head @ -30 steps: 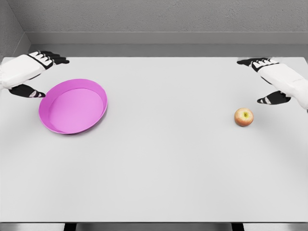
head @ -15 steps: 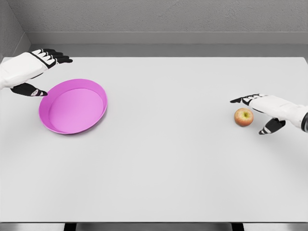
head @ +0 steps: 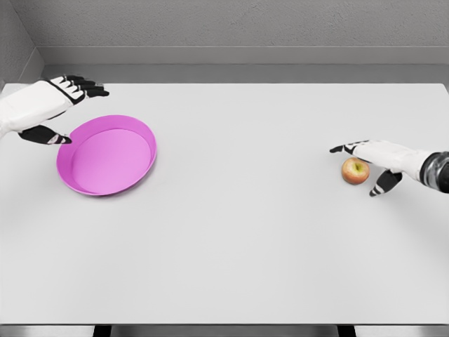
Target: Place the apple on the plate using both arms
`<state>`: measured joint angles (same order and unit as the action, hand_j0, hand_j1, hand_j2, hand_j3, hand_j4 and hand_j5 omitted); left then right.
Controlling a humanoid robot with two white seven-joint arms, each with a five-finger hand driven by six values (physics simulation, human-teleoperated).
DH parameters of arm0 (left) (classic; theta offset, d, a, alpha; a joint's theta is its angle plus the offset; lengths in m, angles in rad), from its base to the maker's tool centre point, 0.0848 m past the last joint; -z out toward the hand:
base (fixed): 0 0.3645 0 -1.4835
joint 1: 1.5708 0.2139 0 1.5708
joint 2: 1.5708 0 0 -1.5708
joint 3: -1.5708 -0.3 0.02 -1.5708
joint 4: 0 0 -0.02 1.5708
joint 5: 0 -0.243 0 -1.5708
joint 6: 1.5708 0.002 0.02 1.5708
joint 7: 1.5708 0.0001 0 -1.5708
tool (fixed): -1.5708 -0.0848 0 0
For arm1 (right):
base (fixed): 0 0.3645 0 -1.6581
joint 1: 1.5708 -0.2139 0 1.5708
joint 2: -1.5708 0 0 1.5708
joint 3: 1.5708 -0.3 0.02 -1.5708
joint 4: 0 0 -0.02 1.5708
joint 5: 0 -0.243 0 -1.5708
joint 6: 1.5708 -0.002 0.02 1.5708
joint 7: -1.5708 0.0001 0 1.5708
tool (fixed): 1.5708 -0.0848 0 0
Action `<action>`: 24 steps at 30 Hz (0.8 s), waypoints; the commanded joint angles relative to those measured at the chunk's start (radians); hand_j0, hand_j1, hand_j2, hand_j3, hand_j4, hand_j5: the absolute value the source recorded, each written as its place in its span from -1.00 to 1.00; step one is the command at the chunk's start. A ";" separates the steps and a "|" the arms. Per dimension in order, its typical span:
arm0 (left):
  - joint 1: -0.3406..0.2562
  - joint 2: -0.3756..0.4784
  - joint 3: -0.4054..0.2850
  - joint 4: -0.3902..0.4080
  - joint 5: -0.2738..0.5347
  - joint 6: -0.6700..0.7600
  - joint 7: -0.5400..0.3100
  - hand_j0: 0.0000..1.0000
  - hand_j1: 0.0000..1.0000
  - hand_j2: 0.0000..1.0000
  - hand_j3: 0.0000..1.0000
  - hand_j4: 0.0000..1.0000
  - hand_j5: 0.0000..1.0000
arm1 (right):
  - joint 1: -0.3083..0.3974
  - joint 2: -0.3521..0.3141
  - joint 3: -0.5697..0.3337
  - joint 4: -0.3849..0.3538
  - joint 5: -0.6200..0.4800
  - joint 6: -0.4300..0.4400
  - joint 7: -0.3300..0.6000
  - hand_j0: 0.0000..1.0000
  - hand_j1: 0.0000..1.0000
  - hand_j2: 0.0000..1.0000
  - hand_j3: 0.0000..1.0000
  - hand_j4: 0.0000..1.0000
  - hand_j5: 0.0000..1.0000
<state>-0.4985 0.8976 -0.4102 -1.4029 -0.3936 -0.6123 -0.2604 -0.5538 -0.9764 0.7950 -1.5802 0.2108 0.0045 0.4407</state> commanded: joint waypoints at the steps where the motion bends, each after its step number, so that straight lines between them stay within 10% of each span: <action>1: 0.000 0.007 0.002 -0.016 0.007 0.001 0.001 1.00 1.00 1.00 1.00 1.00 1.00 | 0.000 0.001 0.009 0.003 -0.001 0.000 0.000 1.00 1.00 1.00 1.00 1.00 1.00; 5: 0.000 0.009 0.002 -0.019 0.007 0.001 0.001 1.00 1.00 1.00 1.00 1.00 1.00 | 0.000 0.001 0.009 0.003 -0.001 0.000 0.000 0.99 0.99 0.99 0.99 0.99 0.99; 9: 0.005 0.006 0.002 -0.025 0.007 0.001 0.000 1.00 1.00 1.00 1.00 1.00 1.00 | 0.000 -0.001 0.010 0.003 -0.001 -0.001 0.000 0.21 0.21 0.21 0.21 0.21 0.21; 24: 0.006 0.001 0.004 -0.030 -0.001 0.001 0.000 1.00 1.00 1.00 1.00 1.00 1.00 | 0.000 -0.002 0.020 0.000 0.001 0.000 0.000 0.00 0.00 0.00 0.00 0.00 0.00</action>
<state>-0.4924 0.8981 -0.4070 -1.4307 -0.4002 -0.6122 -0.2613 -0.5538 -0.9769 0.8136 -1.5785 0.2131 0.0044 0.4387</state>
